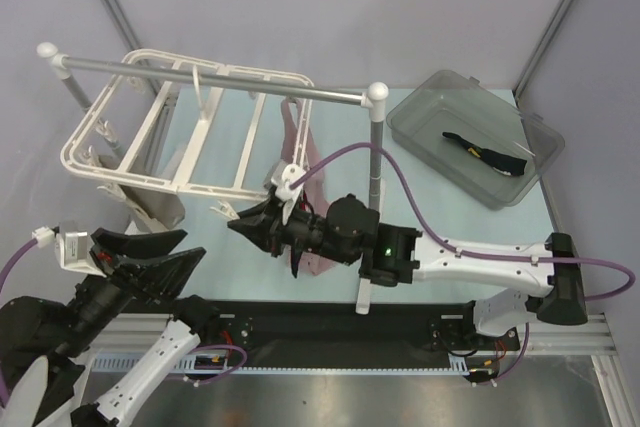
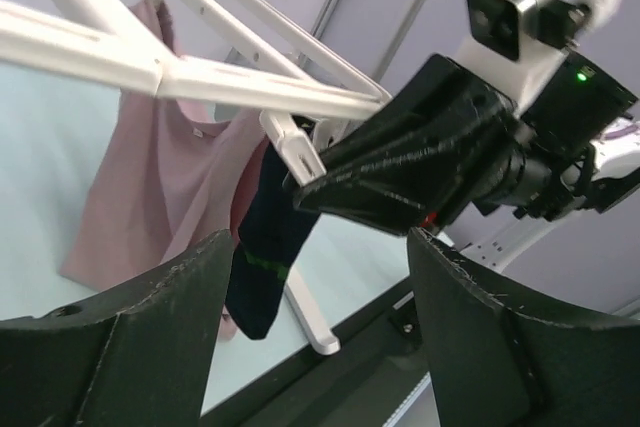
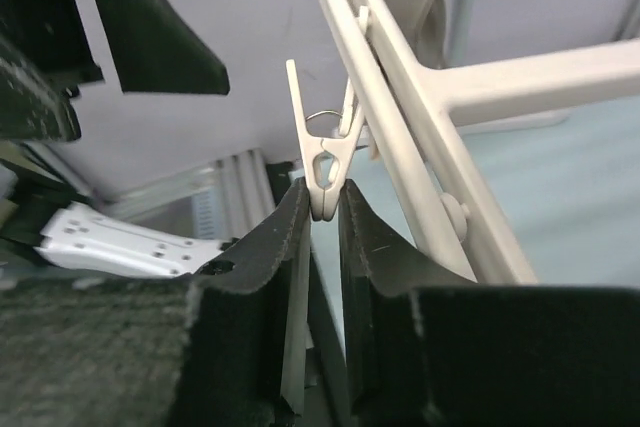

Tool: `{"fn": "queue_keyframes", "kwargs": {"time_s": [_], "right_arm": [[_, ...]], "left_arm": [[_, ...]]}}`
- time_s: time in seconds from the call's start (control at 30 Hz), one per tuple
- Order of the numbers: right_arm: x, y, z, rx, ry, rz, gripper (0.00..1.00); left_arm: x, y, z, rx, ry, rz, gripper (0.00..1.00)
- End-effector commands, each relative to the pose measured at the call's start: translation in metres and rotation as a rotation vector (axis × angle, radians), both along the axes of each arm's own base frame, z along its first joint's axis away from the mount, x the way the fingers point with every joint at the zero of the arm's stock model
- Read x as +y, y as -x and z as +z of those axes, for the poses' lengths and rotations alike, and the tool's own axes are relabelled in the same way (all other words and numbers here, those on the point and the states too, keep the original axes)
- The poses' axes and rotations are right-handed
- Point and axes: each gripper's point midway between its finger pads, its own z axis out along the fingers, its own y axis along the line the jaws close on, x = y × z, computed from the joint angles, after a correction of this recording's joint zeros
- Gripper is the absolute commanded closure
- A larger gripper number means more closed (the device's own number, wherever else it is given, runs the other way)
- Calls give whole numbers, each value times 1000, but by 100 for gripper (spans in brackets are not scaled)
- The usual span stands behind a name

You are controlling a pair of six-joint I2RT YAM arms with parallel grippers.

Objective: Clip the socks to the hanger
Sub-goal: Open the clamp at the hanger.

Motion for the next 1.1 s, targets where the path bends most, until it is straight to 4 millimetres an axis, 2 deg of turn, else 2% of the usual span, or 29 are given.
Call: {"fn": "queue_keyframes", "kwargs": {"time_s": [0.0,0.13,0.23,0.37,0.5,0.73,0.87,1.07], "right_arm": [[-20,7,40,269,-129,119,100],[-28,5,46,494,-201,231,100],[-32,15,52,568,-247,307,100],[-34,18,55,639,-285,347,100],[-34,20,55,687,-304,379,100],[-32,23,58,725,-333,412,100],[-30,22,56,744,-339,421,100],[-29,22,57,756,-350,428,100]], "left_arm": [[-6,0,8,26,82,-25,25],[-14,-4,14,89,224,-49,25],[-23,-7,22,95,318,-94,26],[-29,-13,29,75,352,-113,26],[-29,-21,38,35,378,-96,25],[-36,-37,34,79,383,-77,26],[-40,-41,38,73,401,-90,29],[-45,-48,33,97,402,-91,32]]}}
